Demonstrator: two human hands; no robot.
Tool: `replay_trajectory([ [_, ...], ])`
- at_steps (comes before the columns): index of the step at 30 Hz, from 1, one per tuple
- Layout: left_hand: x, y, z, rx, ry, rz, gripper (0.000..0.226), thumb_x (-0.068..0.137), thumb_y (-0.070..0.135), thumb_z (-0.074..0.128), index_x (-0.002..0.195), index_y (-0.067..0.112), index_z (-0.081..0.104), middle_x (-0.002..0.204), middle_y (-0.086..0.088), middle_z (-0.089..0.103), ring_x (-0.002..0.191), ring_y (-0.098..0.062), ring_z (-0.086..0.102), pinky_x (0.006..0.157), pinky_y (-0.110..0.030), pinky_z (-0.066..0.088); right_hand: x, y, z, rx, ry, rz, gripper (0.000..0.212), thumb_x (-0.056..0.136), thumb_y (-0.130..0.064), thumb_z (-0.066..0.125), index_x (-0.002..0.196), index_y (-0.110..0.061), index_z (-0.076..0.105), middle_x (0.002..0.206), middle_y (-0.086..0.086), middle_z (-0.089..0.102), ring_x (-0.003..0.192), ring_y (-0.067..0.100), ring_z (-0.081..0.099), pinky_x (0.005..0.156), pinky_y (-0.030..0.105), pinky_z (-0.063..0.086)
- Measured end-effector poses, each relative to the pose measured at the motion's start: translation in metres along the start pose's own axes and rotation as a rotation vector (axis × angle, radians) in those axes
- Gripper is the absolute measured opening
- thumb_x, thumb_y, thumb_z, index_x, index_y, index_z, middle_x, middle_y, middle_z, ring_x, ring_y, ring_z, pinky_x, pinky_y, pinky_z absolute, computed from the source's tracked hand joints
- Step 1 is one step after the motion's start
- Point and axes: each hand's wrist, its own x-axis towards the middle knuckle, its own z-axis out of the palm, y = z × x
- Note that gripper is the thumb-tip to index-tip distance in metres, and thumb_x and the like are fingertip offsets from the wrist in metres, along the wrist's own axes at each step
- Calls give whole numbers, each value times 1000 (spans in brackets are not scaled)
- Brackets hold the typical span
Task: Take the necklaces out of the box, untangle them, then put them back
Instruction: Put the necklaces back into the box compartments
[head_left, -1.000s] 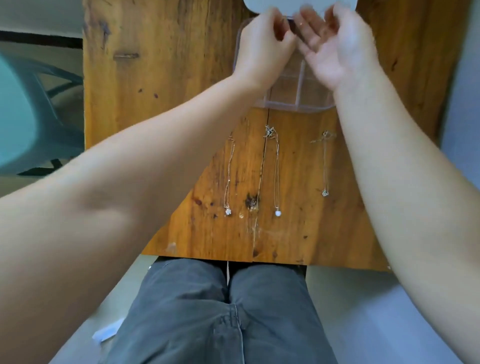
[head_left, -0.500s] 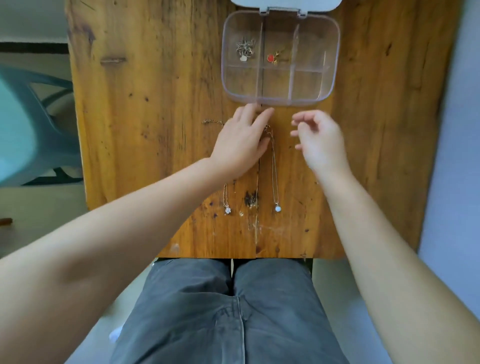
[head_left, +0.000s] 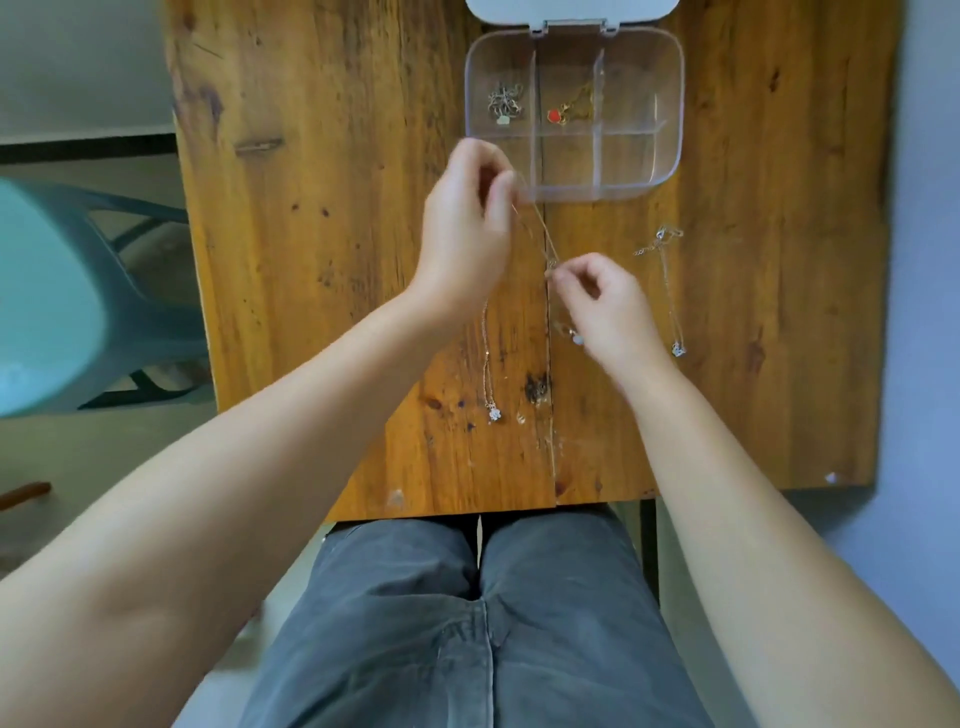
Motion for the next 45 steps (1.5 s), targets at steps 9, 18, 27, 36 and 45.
replay_trajectory([
  [9, 46, 6, -29, -351, 178, -276, 14, 94, 2, 43, 85, 9, 52, 72, -3, 56, 58, -9, 57, 58, -22, 53, 43, -95, -10, 1037, 4, 54, 14, 98, -7, 42, 88, -5, 52, 105, 21, 66, 106, 33, 65, 96, 42, 50],
  [18, 55, -4, -20, 15, 43, -301, 11, 90, 4, 49, 87, 6, 60, 84, -13, 70, 75, -23, 68, 70, -34, 59, 67, -102, 9, 625, -66, 202, 12, 94, -3, 47, 101, 1, 56, 110, 24, 65, 98, 29, 68, 92, 42, 53],
  [27, 19, -7, -9, 266, -22, -72, 15, 93, 14, 48, 93, 10, 63, 88, 4, 62, 78, -6, 55, 68, -10, 45, 35, -23, -64, 188, 236, 146, 23, 96, -9, 39, 97, -18, 60, 105, 6, 69, 86, 8, 69, 67, 21, 55],
  [36, 24, -12, 127, 896, -534, 349, 44, 91, 16, 51, 133, 7, 40, 133, -17, 43, 122, -34, 40, 91, -44, 43, -11, 71, -69, -645, 255, 165, 30, 88, -30, 62, 114, -16, 54, 120, 11, 54, 110, 30, 52, 88, 41, 45],
  [45, 16, 5, 127, 668, -548, 304, 14, 93, 11, 47, 101, 3, 57, 105, -14, 58, 95, -25, 56, 79, -34, 50, -13, 70, -75, -248, 270, -16, 47, 91, -23, 59, 135, -19, 42, 136, 5, 49, 121, 16, 48, 93, 19, 37],
])
